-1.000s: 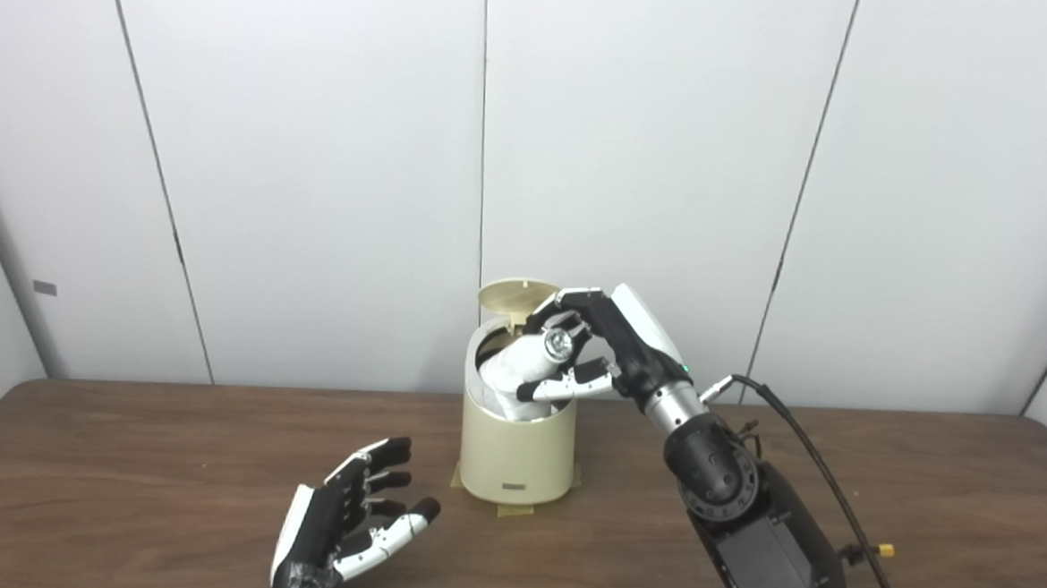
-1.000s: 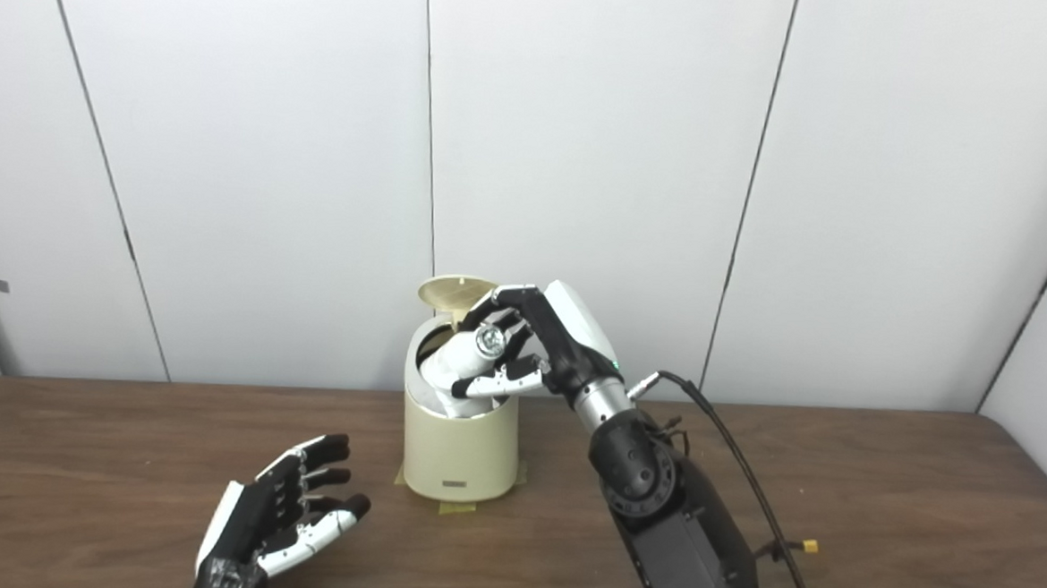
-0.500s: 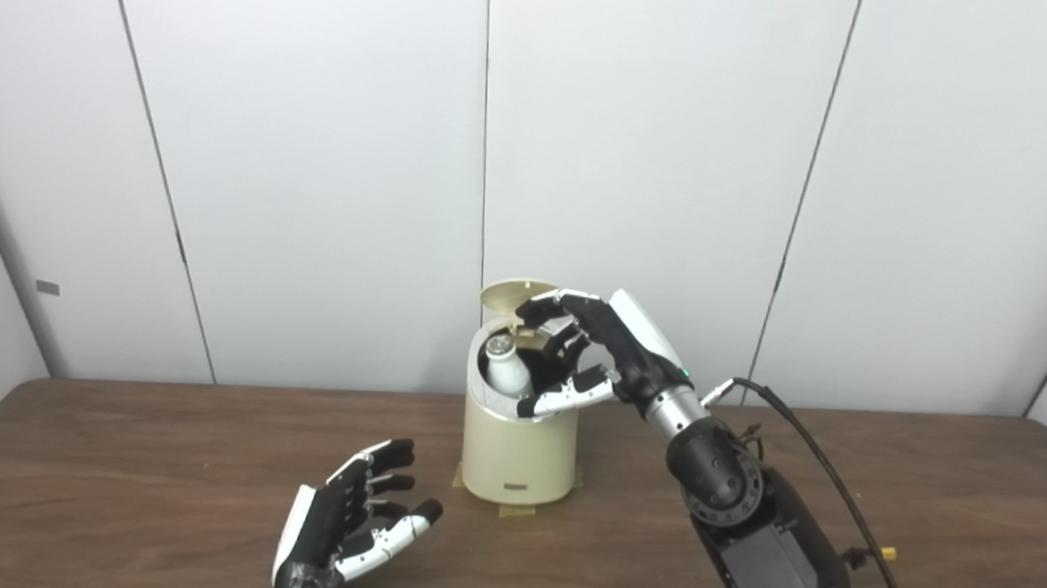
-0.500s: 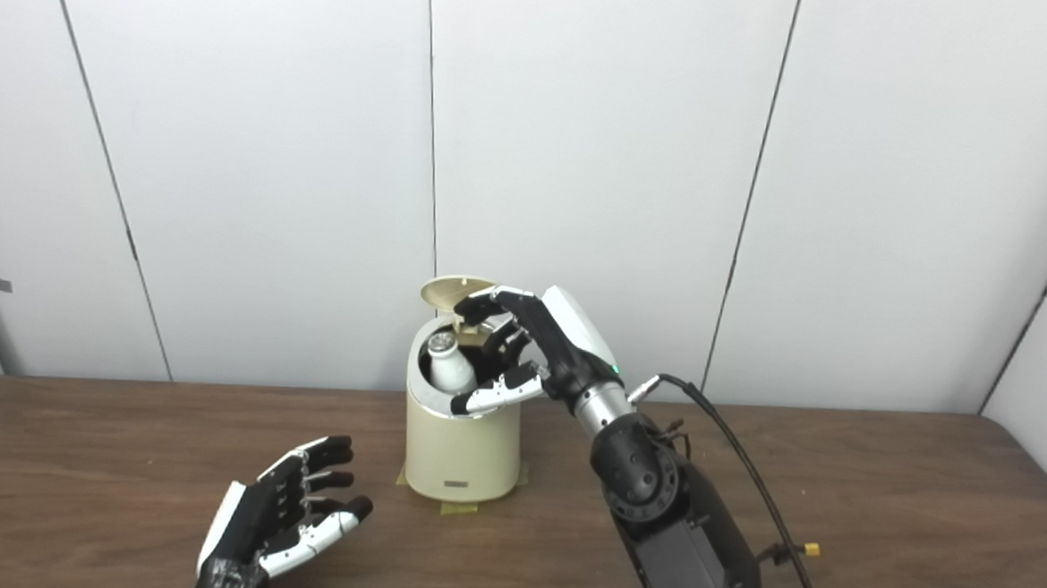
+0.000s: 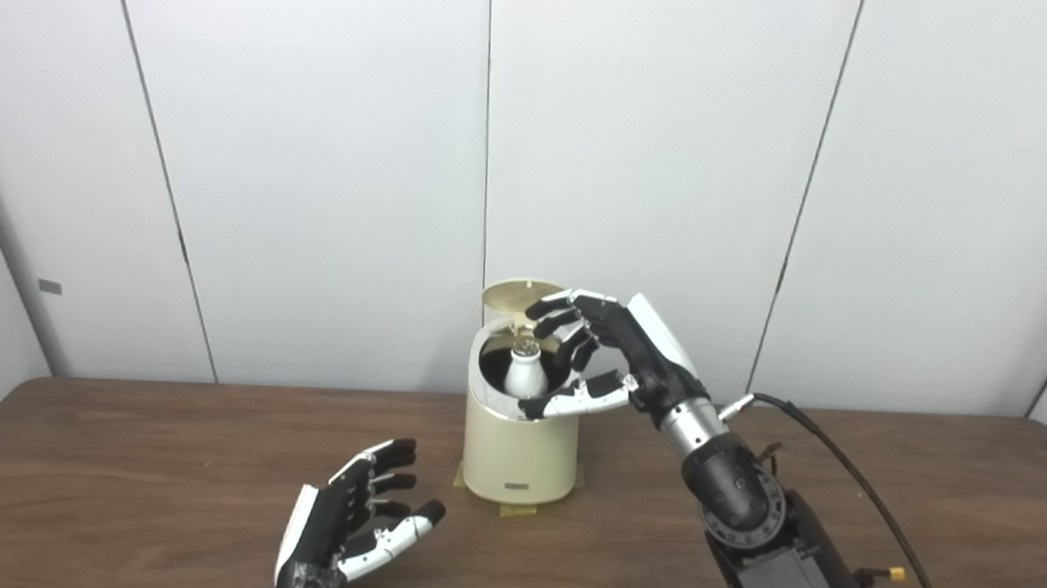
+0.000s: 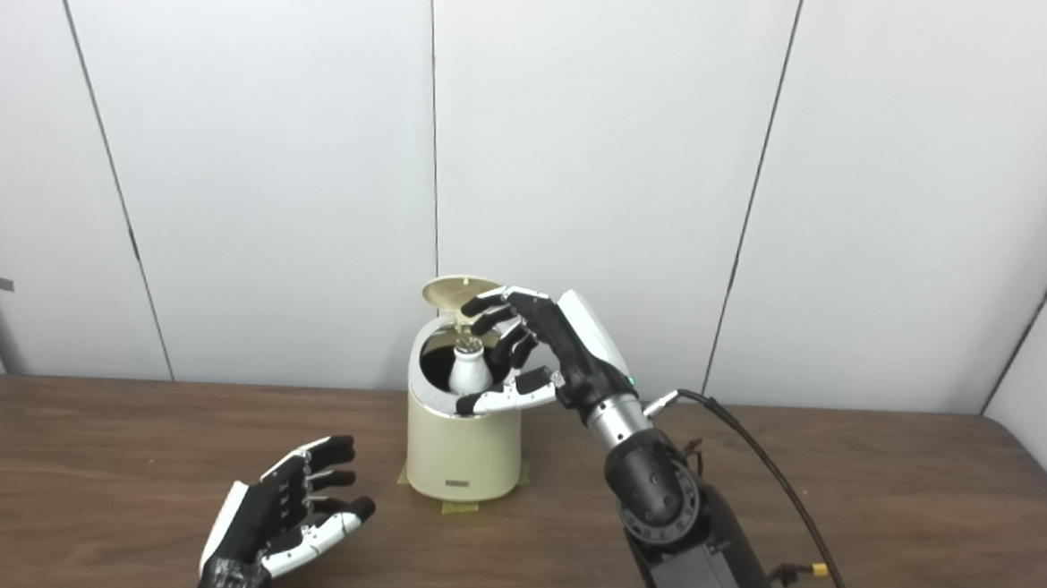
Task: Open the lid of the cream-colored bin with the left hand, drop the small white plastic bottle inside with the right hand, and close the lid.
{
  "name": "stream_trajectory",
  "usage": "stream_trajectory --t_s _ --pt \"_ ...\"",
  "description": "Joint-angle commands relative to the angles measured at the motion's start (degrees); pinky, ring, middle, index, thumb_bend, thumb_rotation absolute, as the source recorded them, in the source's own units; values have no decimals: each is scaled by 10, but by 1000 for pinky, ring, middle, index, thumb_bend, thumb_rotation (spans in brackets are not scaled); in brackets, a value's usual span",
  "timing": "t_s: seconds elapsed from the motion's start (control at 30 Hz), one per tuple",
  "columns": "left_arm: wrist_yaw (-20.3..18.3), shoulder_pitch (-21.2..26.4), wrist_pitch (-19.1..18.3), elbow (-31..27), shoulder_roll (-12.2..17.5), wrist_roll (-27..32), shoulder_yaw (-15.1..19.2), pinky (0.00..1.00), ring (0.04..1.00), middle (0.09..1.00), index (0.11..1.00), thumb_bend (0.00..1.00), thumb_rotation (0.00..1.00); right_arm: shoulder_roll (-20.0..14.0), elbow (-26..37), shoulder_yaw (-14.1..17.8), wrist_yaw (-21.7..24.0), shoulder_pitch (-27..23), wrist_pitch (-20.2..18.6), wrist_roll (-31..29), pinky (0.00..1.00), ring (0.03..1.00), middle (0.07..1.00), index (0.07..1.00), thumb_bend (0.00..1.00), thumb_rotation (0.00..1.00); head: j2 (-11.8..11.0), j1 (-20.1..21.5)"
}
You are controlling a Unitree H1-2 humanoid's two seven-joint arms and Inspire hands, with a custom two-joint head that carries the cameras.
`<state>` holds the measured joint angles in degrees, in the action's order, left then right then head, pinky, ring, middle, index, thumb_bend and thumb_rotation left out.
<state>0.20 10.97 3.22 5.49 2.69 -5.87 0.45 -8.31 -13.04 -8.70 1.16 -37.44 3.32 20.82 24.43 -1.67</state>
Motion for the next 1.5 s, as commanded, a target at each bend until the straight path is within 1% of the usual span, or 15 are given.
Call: stream_trajectory --t_s 0.0,0.1,0.2,0.27,0.3,0.5,0.63,0.77,0.87,0.97,1.1,1.13,1.23,1.33,1.47 --pt "5 20 8 -16 -1 1 -1 634 761 818 814 707 231 -10 26 22 -24 -8 33 -13 282 377 522 612 799 6 1 -1" --pt "4 20 5 -18 0 1 0 633 759 815 811 708 227 -16 32 50 -43 22 46 -25 268 365 516 633 788 60 1 0" --pt "3 20 7 -18 0 4 1 627 751 811 809 708 216 -23 31 76 -40 49 51 -55 298 402 587 680 800 126 1 0" --pt "3 19 6 -20 1 4 1 628 751 813 811 702 218 -30 31 86 -30 68 57 -76 368 476 652 733 800 137 2 0" --pt "3 19 6 -20 2 4 1 624 747 811 812 705 218 -33 32 88 -26 78 57 -83 417 538 701 759 813 172 2 0" --pt "-1 19 7 -22 3 7 1 619 741 806 812 705 208 -44 24 98 24 122 49 -157 524 643 804 834 832 226 4 -3" --pt "-3 19 12 -21 4 9 0 613 739 806 809 708 199 -39 20 101 42 145 61 -189 563 674 816 851 866 230 6 -13" --pt "-2 17 13 -24 6 5 -1 615 736 800 808 719 207 -29 -7 106 48 156 99 -217 552 681 824 858 885 247 8 -19" --pt "-4 16 14 -25 8 7 -1 627 751 807 810 720 224 -21 -26 109 48 164 127 -230 577 702 831 858 872 244 8 -19" --pt "-15 15 18 -27 12 18 -2 617 741 810 820 715 202 -12 -20 112 42 171 131 -235 576 696 826 848 848 231 8 -19" --pt "-34 22 32 -31 30 26 -5 591 715 824 841 768 232 0 -27 121 34 178 148 -240 558 672 814 838 845 230 8 -15" --pt "-34 26 30 -36 33 24 -5 590 729 833 854 785 250 2 -24 123 30 181 148 -236 569 672 809 835 838 236 8 -15" --pt "-35 44 22 -54 48 5 -9 646 775 849 887 800 301 8 -14 126 23 189 134 -235 584 674 804 840 852 247 9 -13" --pt "-40 75 18 -65 70 -22 -18 688 811 869 911 804 340 7 -15 127 25 192 137 -241 612 692 803 844 860 252 10 -14" --pt "-44 133 0 -70 87 -50 -27 692 831 875 904 848 370 7 -13 131 22 198 131 -241 624 701 805 849 871 270 12 -15"
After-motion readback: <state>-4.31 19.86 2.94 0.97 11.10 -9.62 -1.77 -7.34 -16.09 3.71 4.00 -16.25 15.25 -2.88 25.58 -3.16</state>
